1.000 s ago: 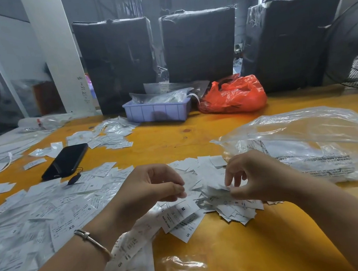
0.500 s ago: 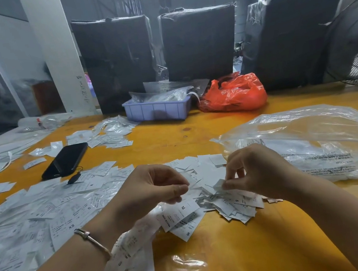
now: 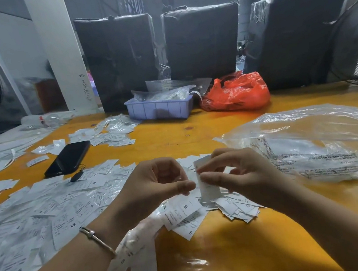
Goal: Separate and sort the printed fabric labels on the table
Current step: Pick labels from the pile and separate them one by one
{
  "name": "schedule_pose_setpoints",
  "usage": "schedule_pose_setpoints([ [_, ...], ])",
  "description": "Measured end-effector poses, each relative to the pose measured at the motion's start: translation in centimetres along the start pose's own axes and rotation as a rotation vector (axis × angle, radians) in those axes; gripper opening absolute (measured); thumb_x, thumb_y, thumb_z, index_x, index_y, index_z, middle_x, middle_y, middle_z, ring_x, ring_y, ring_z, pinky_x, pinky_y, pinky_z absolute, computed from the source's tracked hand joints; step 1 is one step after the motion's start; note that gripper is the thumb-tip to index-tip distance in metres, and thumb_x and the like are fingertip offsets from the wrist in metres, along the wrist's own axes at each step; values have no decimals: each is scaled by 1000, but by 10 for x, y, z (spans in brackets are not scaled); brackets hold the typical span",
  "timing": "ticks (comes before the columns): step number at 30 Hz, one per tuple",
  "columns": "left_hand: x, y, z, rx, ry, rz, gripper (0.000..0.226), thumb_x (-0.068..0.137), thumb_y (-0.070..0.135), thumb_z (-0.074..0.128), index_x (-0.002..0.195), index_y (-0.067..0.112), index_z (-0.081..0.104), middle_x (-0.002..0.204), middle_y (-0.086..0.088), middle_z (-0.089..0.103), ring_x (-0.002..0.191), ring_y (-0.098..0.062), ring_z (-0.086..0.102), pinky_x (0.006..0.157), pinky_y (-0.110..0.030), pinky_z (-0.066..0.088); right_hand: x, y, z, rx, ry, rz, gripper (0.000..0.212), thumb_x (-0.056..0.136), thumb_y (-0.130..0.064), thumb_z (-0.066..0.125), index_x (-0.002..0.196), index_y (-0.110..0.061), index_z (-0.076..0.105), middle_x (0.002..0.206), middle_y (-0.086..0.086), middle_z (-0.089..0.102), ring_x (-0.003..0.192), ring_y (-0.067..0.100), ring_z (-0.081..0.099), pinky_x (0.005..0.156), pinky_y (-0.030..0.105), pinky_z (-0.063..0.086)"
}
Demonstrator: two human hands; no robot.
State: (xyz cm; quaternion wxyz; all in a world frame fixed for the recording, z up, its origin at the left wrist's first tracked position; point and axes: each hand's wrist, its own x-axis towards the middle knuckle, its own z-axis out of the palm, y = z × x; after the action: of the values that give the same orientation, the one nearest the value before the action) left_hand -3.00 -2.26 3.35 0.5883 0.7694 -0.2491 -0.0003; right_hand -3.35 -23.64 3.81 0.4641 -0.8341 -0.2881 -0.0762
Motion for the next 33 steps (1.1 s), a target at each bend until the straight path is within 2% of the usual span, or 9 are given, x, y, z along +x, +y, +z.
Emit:
schedule_pose_setpoints([
  [2, -1, 2, 2, 23, -6, 17, 27, 67, 21, 80, 76, -1, 67, 75, -17, 69, 71, -21, 65, 68, -28, 54, 0, -2, 7, -1, -23, -18, 31, 73, -43, 68, 87, -17, 77, 79, -7, 67, 72, 9, 61, 59, 22, 48],
  [6, -1, 1, 2, 38, -16, 13, 25, 65, 22, 80, 79, 3, 71, 78, -16, 70, 80, -38, 66, 72, -36, 57, -1, -2, 12, 161, 28, 2, 26, 71, -35, 70, 74, -10, 76, 69, -4, 65, 65, 11, 56, 58, 24, 42],
  [11, 0, -1, 1, 46, -24, -24, 15, 70, 12, 80, 80, 5, 73, 78, -20, 68, 72, -17, 64, 72, -26, 54, -3, 1, 10, 392, 158, 125, 8, 77, -15, 74, 72, -8, 75, 62, 1, 65, 58, 10, 52, 53, 20, 39],
  [15, 1, 0, -1, -24, 29, -9, 20, 76, 17, 74, 84, 0, 70, 79, -17, 70, 73, -17, 65, 70, -22, 54, -3, 2, 7, 275, 45, 194, 11, 74, 1, 73, 67, -7, 74, 63, 8, 67, 61, 13, 55, 59, 28, 41],
  [18, 1, 2, -3, -46, 27, 2, 17, 79, 16, 76, 83, 2, 69, 76, -11, 70, 68, -16, 64, 63, -21, 52, -5, -5, 11, 166, -109, 174, 6, 72, -13, 80, 72, -9, 76, 68, 3, 72, 64, 12, 63, 62, 28, 48],
  [21, 0, 2, -2, -25, -74, -36, 8, 77, 10, 72, 78, 3, 71, 66, -10, 67, 61, -14, 62, 56, -20, 50, -5, -10, 11, 209, -23, 92, 36, 67, -41, 77, 76, -7, 77, 69, 13, 69, 63, 15, 57, 59, 32, 42],
  [27, -1, 3, 0, 17, -101, -28, 15, 76, 20, 76, 79, 6, 72, 70, -9, 70, 63, -16, 64, 59, -22, 51, -4, -7, 6, 289, 45, 83, 11, 76, -11, 74, 75, 0, 74, 74, 19, 69, 67, 21, 59, 63, 34, 45],
  [31, -2, 4, 1, 31, -82, 31, 18, 76, 24, 76, 83, 8, 75, 76, -8, 74, 67, -19, 70, 58, -21, 50, -3, -7, 8, 290, 135, 49, 22, 71, -26, 72, 77, -6, 76, 73, 10, 72, 70, 20, 67, 63, 32, 52],
  [33, -2, 4, 2, 44, -43, 40, 20, 75, 26, 75, 80, 6, 75, 74, -9, 74, 65, -21, 71, 57, -24, 48, -3, -8, 7, 272, 205, 21, 14, 74, -21, 73, 80, -8, 76, 74, 6, 72, 69, 14, 67, 62, 25, 53],
])
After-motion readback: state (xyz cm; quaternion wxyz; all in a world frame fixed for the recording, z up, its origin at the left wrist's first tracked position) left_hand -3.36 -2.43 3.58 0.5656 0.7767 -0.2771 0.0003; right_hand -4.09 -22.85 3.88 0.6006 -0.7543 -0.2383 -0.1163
